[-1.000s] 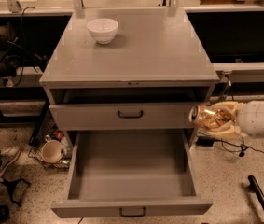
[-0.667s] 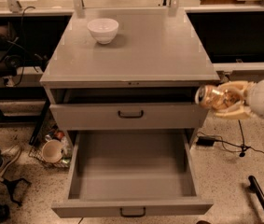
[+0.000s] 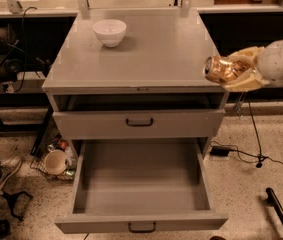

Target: Pick orange can from middle drawer and place on counter

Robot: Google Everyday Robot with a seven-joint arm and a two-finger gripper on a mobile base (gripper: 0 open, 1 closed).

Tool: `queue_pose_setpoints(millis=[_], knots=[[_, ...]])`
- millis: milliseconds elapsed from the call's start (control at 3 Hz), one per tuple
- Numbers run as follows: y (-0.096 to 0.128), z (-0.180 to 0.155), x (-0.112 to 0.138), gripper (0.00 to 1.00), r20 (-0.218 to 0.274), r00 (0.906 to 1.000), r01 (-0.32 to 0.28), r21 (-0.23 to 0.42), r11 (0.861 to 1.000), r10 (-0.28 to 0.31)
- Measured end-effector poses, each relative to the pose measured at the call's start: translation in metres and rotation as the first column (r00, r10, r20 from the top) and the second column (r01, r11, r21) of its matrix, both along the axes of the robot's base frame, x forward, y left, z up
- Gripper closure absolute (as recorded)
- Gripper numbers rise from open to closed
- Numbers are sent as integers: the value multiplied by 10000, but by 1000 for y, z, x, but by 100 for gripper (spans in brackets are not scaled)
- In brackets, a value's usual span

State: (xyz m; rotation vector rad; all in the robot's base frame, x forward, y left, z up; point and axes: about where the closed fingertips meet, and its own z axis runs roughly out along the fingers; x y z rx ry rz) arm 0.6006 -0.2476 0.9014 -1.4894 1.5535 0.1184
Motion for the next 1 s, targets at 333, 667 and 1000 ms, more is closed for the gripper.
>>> queue_pose_setpoints(millis=[333,667,1000], knots=[[19,9,29,100,-300,9994,-182,-424,9989,169],[42,9,63,100,-798,9954,-584,-626,9963,533],[62,4,90,100,-1211,9899,-810,-613,9948,731]])
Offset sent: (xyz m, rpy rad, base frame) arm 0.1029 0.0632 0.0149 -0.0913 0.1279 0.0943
